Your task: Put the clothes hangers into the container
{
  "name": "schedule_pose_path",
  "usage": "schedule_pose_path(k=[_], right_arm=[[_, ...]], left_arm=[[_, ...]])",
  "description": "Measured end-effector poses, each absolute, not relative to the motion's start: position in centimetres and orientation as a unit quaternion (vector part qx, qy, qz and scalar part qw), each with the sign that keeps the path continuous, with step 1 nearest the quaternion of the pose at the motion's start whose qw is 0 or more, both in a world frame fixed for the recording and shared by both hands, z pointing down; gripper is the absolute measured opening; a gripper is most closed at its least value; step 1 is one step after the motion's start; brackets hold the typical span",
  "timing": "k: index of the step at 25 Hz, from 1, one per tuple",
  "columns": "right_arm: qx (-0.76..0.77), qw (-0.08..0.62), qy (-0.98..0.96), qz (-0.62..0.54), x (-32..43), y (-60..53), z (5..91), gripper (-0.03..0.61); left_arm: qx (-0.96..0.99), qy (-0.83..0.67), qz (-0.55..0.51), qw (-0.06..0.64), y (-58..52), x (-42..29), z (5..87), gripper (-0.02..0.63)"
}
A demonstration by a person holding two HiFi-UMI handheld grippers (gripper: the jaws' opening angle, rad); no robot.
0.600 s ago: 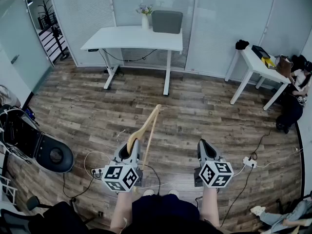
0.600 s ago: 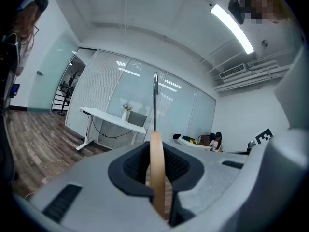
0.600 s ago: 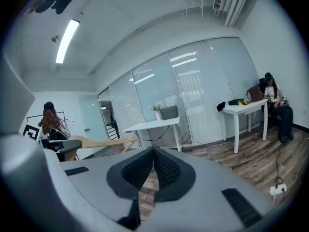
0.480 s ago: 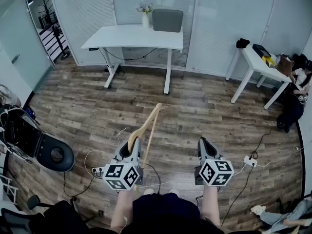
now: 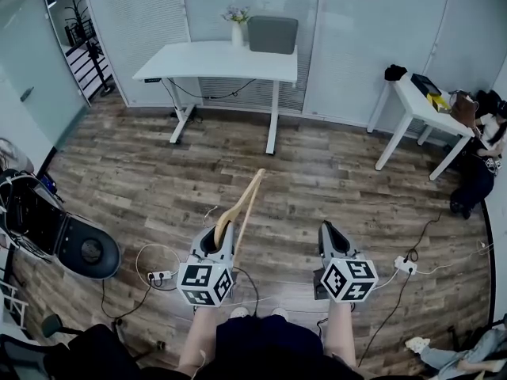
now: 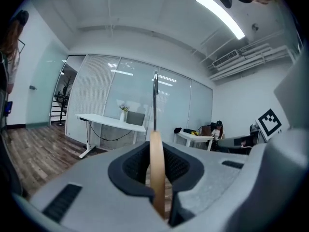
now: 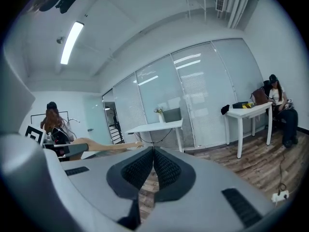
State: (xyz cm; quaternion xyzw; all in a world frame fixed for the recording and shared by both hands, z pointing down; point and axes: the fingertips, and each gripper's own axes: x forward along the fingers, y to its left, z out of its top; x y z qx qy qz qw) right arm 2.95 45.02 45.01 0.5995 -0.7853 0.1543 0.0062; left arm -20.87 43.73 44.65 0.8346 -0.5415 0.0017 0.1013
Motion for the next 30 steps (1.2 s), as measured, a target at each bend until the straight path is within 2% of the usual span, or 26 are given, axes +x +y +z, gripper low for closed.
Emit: schedule_pose_path(k=[16,30], right_arm=[[0.580,0.004,-0.801,0.148,8.8,46.7,45.5,0.029],[0.570,0.007,-0.807,0.153,9.9,48.2,46.3,0.029]], left_arm=[[0.826,-0.555,-0.001,0.098,46.0,-14.0,46.2,0.058],[0.822,-0.561,0.005,0.101,47.3,-12.1,46.8,0.058]])
